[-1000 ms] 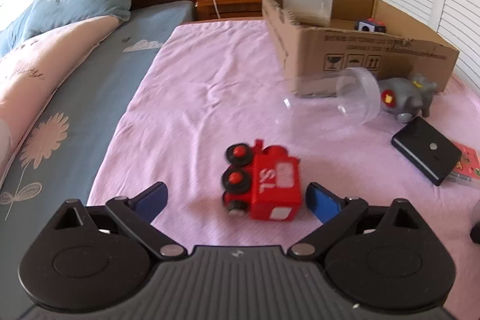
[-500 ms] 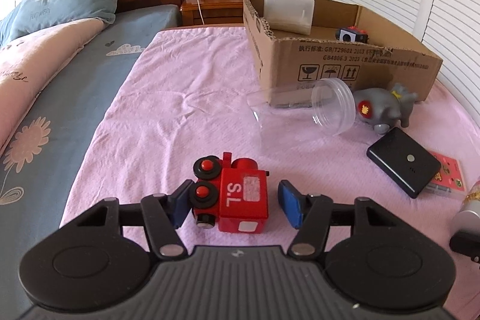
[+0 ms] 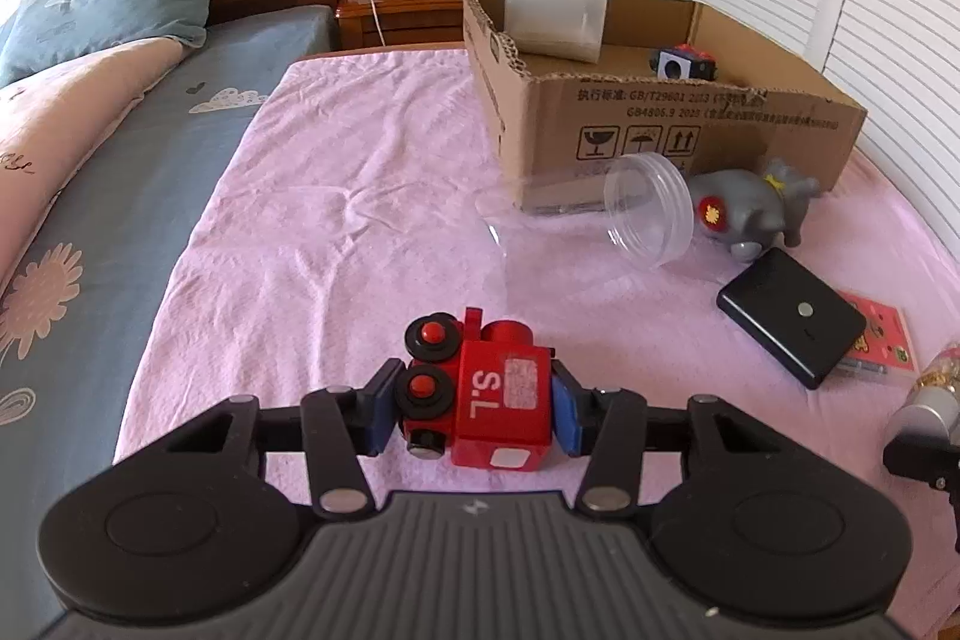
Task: Organize rigid objects
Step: 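Grasp the red S.L toy truck with the left tool, then carry the truck into the box and open the left tool while the right tool carries the bottle over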
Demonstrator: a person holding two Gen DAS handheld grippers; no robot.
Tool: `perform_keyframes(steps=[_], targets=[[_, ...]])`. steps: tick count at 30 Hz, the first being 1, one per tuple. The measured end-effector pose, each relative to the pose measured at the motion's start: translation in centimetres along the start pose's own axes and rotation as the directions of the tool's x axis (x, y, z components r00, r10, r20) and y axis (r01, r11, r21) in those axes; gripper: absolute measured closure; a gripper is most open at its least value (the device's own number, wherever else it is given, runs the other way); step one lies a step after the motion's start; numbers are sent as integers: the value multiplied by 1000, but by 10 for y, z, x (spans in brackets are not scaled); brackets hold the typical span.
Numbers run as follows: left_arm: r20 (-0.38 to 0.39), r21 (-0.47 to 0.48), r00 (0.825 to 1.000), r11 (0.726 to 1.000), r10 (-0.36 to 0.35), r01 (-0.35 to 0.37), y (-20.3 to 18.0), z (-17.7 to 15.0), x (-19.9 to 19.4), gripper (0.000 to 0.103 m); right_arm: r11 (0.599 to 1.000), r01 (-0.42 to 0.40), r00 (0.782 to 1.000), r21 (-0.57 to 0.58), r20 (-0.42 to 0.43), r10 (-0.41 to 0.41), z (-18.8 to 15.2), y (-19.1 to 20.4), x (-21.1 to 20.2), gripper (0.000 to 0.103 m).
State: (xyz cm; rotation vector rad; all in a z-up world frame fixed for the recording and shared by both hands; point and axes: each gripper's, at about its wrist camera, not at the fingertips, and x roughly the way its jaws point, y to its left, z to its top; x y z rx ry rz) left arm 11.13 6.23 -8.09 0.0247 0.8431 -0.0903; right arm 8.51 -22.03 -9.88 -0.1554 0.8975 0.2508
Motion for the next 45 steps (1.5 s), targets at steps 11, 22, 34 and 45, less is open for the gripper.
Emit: perform_keyframes(steps=[11,22,34,45], targets=[[-89,77,989,989,-122,129,3,12,-15,55,998,-60,998,-24,-6,60,12,-10,-12,7],[24,154,978,967,-207,201,-18,76,-51,55,994,-95,993,-55,69,99,40,-23,-28,7],[79,195,983,970,-165,148,-51,157,7,55,992,-86,982,-97,162,101,78,-38,-35,7],[89,163,991,983,-96,81,-37,149,18,10,991,-71,977,-114,191,92,106,-44,-31,7]])
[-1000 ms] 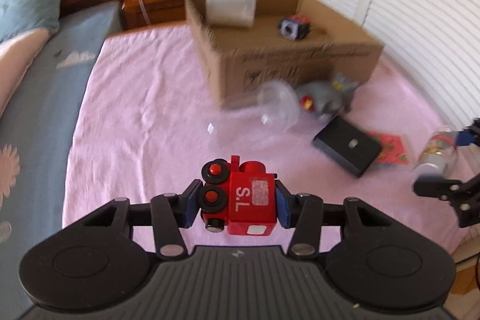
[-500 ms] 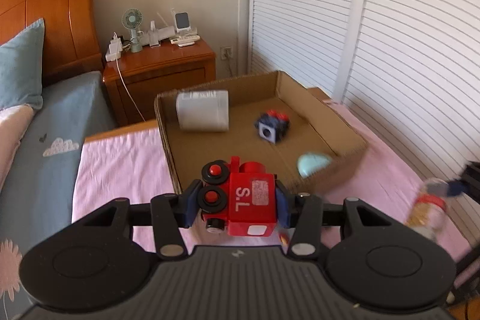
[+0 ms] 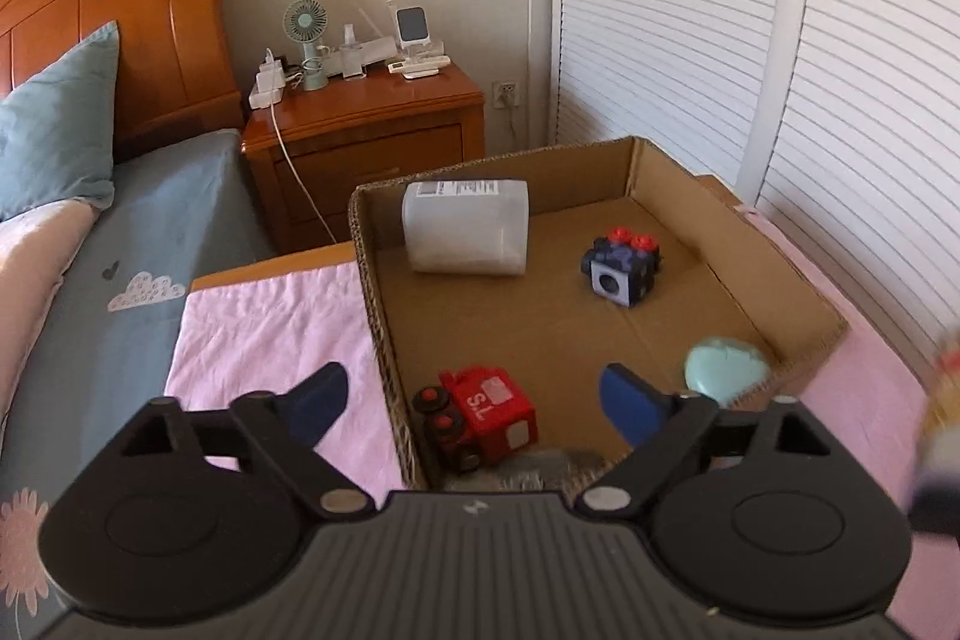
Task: Organize rigid objects
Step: 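Carry the truck into the box and open the left tool while the right tool carries the bottle over, then lower the capsule bottle into the box and open the right tool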
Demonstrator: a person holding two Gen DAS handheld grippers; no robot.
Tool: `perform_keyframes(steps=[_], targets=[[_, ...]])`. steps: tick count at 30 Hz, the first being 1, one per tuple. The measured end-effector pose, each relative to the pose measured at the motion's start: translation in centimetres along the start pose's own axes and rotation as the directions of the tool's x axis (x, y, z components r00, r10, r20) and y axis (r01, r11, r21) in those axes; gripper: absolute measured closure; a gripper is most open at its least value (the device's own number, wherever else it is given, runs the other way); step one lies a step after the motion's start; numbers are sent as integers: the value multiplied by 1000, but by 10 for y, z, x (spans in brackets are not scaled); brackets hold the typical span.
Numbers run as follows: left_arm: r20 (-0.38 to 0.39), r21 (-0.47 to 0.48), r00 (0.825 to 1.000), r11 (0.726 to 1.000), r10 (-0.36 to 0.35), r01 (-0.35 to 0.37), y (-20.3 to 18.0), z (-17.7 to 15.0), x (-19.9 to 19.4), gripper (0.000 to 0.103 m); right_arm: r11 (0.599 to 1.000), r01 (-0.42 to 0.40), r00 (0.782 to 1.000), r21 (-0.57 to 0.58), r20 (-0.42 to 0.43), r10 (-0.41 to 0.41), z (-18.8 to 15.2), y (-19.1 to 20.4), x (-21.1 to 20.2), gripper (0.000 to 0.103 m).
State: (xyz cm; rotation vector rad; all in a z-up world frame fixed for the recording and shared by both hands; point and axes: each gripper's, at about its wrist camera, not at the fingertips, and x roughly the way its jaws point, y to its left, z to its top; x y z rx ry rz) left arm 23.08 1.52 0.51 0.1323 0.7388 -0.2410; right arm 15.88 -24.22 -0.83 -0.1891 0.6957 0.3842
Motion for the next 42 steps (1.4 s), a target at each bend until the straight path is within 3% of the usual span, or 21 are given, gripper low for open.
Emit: perform_keyframes(steps=[7,13,21,33,36,42], targets=[[0,39,1000,999,-1,1,-4,-32,-50,5,1000,-14,1000,-1,16,14,29,1,13,7],[-12,-50,1000,999,10,-10,1,-55,-77,5,1000,-20,1000,-4,19,20,58,6,34,7],[0,-90,999,995,36,-36,-2,-73,-93,5,999,-42,999,24,-28,42,93,9,85,7],[-30,-151,997,985,76,-80,14,-86,-88,5,997,-19,990,69,-136,29,96,10,150,6],[-38,-158,996,984,79,-84,16,-88,-87,5,997,-5,992,71,-124,14,96,11,152,0],[-38,-169,996,982,76,-81,16,-90,-89,5,995,1,994,97,-112,10,93,10,136,0]])
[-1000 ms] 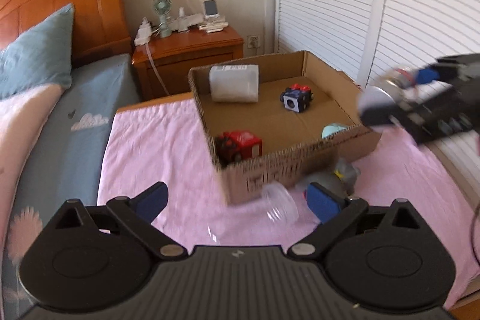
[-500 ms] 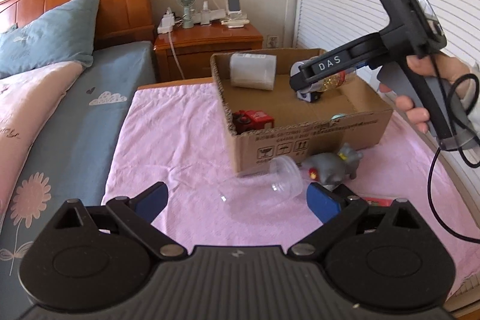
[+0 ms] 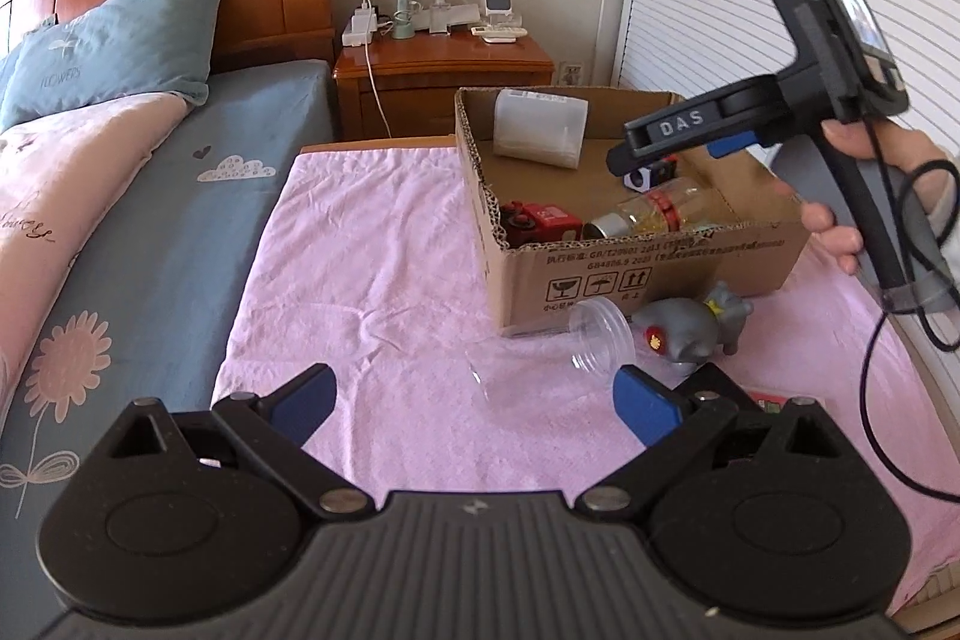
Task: Organize rigid objects
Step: 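Lower the capsule bottle into the box and open the right tool, then move the right tool to the red card pack while the left tool approaches the clear cup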
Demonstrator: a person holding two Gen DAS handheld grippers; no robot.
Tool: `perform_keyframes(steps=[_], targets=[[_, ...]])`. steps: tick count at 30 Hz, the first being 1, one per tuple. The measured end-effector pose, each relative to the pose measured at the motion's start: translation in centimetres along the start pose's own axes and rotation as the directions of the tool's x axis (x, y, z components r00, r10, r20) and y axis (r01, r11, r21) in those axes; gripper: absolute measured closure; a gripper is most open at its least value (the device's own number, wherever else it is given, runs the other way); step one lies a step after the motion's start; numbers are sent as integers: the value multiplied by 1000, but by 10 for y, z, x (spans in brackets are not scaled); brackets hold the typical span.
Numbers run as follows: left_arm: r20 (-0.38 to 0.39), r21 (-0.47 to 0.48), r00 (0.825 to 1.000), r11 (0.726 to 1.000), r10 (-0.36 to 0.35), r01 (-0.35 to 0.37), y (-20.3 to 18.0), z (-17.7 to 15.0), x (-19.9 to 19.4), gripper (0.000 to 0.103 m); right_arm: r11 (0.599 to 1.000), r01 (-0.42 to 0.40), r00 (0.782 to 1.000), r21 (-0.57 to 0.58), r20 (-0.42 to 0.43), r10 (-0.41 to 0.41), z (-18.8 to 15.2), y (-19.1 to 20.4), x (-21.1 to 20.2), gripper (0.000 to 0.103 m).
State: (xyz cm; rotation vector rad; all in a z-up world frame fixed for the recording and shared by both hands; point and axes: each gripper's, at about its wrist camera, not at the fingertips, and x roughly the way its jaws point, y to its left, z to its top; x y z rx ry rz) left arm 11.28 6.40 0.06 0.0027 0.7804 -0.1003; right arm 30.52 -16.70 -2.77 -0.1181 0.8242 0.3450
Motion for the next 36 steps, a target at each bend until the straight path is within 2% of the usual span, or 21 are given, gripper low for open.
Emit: perform_keyframes(steps=[9,16,24,28,36], targets=[[-1,-34,999,999,34,-34,2,-5,-7,5,999,2,1000,42,1,-2,-32,-1,-40,0],[7,-28,998,998,54,-54,0,-10,-15,3,997,59,998,55,-3,-59,-78,-7,-66,0],[-2,-27,998,998,64,-64,-1,-16,-16,2,982,174,983,74,-68,-170,-134,-22,-59,0],[-11,-17,998,998,62,-63,-4,-18,-15,2,983,155,985,99,-97,-145,-154,-23,-51,0],[-16,-23,998,998,62,-62,-3,-19,-15,2,989,125,989,83,-95,-117,-164,-5,-43,0]])
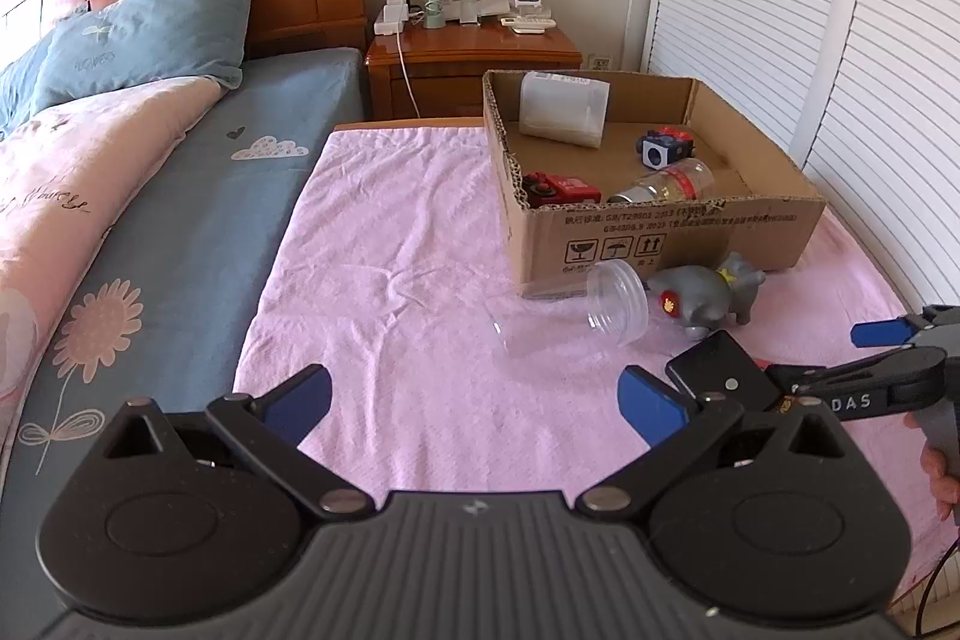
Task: Organize rigid objects
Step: 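Move the right tool to the red card pack while the left tool approaches the clear cup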
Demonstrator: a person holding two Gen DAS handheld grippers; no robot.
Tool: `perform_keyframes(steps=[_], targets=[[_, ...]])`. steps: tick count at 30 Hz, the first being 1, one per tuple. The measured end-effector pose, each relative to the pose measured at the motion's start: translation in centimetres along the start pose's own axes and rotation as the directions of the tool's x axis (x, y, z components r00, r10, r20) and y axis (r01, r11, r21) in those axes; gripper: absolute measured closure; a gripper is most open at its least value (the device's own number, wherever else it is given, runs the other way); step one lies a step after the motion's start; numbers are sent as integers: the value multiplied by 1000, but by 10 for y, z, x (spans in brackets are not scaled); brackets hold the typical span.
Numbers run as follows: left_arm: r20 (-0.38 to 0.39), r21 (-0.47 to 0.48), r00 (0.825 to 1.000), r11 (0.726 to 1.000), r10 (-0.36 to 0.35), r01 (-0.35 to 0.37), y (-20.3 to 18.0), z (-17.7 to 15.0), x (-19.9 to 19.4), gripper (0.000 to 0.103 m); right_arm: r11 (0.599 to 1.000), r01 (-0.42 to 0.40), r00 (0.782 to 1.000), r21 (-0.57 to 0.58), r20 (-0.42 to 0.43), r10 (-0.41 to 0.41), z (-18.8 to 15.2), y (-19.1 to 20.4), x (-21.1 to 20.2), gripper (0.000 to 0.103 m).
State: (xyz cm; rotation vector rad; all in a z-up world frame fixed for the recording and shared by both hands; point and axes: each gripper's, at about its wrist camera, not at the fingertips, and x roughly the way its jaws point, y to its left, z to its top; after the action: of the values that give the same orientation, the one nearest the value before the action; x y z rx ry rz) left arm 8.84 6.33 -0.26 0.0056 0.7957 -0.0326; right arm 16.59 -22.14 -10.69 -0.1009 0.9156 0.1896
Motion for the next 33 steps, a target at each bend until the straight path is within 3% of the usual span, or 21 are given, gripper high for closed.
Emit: perform_keyframes(steps=[9,16,22,26,33], targets=[[-13,-8,1000,1000,-2,2,4,-2,3,2,999,-41,999,-11,5,41,5,20,5,0],[-20,-4,1000,1000,-1,1,4,-2,5,2,997,9,1000,-78,13,-8,2,32,8,0],[-35,11,999,1000,-4,5,-1,-2,11,2,995,49,999,-89,19,-48,-13,15,-3,0],[-43,35,999,999,-6,7,-10,0,16,2,1000,-4,1000,7,3,4,-26,-9,-8,0],[-69,53,998,999,10,-7,-23,6,32,2,1000,4,998,5,67,-4,-46,-18,-17,0]])
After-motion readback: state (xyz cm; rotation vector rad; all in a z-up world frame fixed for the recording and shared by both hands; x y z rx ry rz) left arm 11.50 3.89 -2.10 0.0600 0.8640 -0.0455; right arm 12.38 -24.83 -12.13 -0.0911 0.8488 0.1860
